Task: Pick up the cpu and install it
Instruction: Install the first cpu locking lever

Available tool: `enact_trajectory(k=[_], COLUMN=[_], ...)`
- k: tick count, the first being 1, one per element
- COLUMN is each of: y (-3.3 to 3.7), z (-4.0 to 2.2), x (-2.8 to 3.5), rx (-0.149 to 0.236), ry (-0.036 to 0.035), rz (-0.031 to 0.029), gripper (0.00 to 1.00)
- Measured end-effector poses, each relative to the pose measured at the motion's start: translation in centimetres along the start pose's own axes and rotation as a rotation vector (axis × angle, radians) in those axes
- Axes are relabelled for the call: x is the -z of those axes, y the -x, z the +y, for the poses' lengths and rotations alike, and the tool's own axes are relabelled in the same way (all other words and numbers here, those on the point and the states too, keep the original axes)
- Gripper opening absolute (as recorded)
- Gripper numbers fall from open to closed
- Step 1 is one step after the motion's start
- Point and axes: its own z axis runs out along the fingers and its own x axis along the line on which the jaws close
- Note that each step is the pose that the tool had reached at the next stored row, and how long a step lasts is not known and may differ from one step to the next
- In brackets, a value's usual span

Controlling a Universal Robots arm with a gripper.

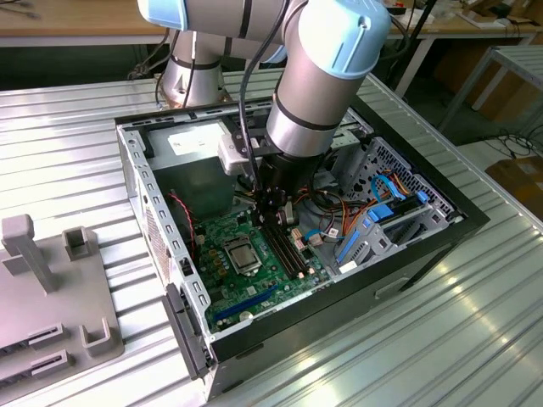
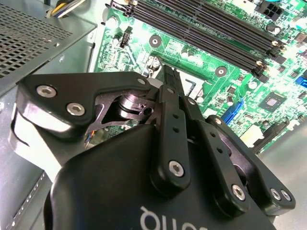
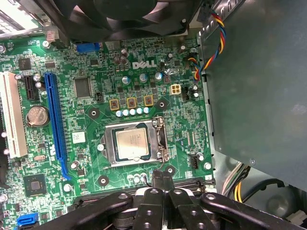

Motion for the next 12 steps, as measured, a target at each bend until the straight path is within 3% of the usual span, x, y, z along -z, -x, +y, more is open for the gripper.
enact_trajectory(k=[12], y=[-0.15], z=[-0.02], x=[0.01], rx=[0.012], ry=[0.0006], rz=[0.001], gripper=[0.11])
